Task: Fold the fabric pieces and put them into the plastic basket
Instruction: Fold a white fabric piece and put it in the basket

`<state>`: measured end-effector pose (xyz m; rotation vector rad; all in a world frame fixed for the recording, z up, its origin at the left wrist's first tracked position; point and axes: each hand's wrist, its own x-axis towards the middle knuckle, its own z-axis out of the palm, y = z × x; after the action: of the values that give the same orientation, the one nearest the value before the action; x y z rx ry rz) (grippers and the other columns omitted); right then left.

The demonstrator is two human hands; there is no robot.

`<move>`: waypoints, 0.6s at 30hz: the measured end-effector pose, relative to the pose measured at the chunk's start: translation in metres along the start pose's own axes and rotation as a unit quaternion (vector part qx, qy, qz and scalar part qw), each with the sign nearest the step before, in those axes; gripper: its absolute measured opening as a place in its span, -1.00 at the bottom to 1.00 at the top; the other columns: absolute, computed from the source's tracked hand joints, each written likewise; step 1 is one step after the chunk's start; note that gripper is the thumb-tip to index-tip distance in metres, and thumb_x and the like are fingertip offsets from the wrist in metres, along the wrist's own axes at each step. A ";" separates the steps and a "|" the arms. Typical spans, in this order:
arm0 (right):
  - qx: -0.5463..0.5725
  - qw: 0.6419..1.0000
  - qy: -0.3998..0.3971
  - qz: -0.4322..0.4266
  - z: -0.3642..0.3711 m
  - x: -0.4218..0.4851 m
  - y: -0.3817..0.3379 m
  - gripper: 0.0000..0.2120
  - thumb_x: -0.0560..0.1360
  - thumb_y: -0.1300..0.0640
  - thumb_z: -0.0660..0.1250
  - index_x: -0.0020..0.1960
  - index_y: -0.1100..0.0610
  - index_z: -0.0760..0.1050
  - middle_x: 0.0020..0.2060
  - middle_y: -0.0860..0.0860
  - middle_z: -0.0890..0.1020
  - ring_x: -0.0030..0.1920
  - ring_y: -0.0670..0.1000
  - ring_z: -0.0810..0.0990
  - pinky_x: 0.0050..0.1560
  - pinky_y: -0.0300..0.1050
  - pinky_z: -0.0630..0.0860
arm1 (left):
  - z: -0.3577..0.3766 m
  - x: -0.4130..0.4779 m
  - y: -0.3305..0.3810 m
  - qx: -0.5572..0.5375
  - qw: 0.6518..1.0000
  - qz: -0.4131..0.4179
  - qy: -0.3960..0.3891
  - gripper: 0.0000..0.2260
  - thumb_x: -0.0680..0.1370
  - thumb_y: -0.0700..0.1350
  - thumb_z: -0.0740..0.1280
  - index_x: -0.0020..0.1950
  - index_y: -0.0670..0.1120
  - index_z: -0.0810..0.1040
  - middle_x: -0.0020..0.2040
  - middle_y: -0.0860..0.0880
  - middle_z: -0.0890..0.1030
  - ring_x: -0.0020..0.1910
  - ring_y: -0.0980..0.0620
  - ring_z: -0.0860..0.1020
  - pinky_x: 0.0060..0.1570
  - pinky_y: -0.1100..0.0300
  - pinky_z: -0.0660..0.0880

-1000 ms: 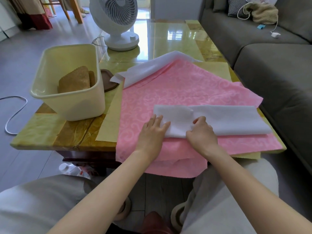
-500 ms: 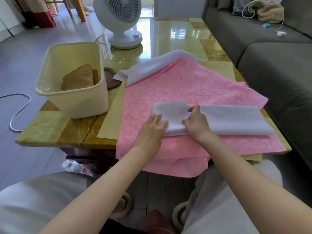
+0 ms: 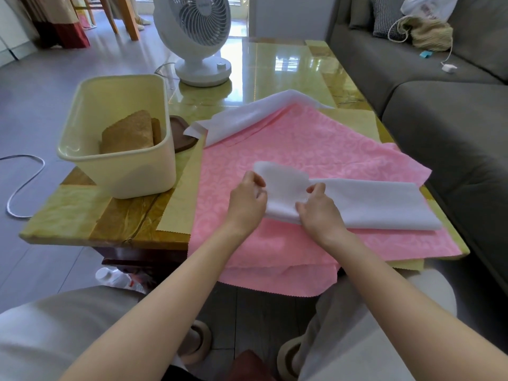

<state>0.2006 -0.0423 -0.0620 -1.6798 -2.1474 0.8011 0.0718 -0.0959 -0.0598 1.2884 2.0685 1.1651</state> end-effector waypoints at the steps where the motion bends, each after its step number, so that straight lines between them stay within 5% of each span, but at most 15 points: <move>1: 0.015 1.000 0.011 -0.004 0.000 0.000 -0.004 -0.69 0.56 0.19 0.16 0.26 0.26 0.23 0.07 0.23 0.54 0.06 0.24 0.52 -0.09 -0.05 0.34 | -0.004 0.000 0.002 0.013 0.999 0.038 0.011 -0.78 0.53 -0.32 0.19 0.15 -0.19 0.48 0.03 -0.10 0.54 0.04 -0.02 0.48 -0.14 0.38 0.26; 6: 0.068 0.995 0.017 -0.064 0.018 -0.004 -0.039 -0.74 0.57 0.23 0.16 0.24 0.24 0.26 0.04 0.21 0.55 0.04 0.23 0.52 -0.05 -0.03 0.36 | -0.044 0.001 -0.013 0.111 0.989 0.086 0.037 -0.66 0.60 -0.28 0.15 0.37 -0.13 0.42 0.22 -0.13 0.44 0.16 -0.04 0.46 -0.01 0.49 0.19; 13: 0.072 0.987 -0.073 -0.121 0.066 -0.009 -0.076 -0.73 0.58 0.31 0.11 0.27 0.22 0.26 -0.13 0.06 0.46 -0.18 -0.02 0.42 -0.13 -0.16 0.31 | -0.080 -0.008 -0.072 0.202 0.979 -0.003 0.015 -0.62 0.63 -0.24 0.11 0.45 -0.13 0.31 0.21 -0.20 0.36 0.13 -0.17 0.46 0.18 0.07 0.38; 18: -0.025 0.979 -0.095 -0.178 0.076 -0.009 -0.072 -0.61 0.56 0.28 0.13 0.39 0.22 0.28 0.25 0.16 0.41 0.20 0.15 0.43 0.19 -0.06 0.38 | -0.083 -0.012 -0.094 0.284 0.958 -0.025 0.016 -0.60 0.63 -0.15 0.12 0.48 -0.09 0.26 0.16 -0.17 0.30 0.13 -0.15 0.39 0.13 0.07 0.40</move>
<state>0.1045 -0.0811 -0.0788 -1.2248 -2.5187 0.8319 -0.0305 -0.1616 -0.0925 1.4475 2.5519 0.5805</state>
